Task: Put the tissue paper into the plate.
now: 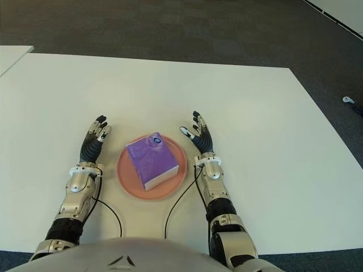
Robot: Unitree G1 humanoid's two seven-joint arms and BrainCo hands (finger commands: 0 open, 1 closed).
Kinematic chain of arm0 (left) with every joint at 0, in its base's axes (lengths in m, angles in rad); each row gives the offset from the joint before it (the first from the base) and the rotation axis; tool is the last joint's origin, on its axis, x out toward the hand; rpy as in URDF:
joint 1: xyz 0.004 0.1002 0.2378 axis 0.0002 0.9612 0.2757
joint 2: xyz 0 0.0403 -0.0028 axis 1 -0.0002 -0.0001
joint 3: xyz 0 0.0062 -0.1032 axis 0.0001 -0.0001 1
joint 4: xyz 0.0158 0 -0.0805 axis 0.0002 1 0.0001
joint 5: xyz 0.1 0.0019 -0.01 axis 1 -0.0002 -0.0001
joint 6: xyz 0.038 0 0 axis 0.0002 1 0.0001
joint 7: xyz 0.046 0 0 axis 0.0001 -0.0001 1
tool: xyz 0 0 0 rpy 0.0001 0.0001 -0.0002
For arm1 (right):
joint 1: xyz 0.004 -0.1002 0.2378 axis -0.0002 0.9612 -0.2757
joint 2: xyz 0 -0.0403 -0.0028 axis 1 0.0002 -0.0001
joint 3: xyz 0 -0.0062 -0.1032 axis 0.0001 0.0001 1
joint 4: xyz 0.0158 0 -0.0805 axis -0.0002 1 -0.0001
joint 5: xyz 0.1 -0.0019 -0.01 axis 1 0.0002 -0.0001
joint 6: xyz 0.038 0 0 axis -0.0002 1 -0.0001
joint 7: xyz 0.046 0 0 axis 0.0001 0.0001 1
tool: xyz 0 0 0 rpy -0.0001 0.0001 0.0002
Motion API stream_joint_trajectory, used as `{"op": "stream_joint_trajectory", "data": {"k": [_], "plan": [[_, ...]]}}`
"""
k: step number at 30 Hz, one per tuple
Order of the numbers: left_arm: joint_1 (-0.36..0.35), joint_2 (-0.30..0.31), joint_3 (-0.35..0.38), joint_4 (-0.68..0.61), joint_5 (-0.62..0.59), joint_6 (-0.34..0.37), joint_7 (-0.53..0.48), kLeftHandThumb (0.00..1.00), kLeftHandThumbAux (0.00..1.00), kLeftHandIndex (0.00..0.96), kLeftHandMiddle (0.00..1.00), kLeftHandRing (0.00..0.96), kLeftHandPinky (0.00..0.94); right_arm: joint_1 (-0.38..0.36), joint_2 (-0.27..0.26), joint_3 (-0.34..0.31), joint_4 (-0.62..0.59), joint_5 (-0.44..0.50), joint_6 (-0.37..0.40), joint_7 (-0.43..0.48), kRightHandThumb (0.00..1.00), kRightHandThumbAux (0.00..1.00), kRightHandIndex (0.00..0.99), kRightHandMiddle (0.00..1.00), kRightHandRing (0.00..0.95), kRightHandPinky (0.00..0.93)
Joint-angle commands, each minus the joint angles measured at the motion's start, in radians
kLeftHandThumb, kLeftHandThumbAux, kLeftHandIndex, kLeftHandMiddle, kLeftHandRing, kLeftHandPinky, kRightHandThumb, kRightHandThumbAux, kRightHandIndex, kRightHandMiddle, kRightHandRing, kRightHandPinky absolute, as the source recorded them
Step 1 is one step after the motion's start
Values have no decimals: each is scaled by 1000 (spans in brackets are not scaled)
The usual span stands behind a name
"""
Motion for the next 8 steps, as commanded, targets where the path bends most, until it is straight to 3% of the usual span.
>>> {"op": "stream_joint_trajectory", "data": {"k": [1,8], "plan": [[29,5,-6,26,-3,8,-22,0,371,0,0,0,0,92,12,-17,89,22,-4,6,0,571,0,0,0,0],[20,8,0,41,-6,9,-19,0,382,0,0,0,0,79,17,-37,151,41,-100,11,0,590,0,0,0,0]]}}
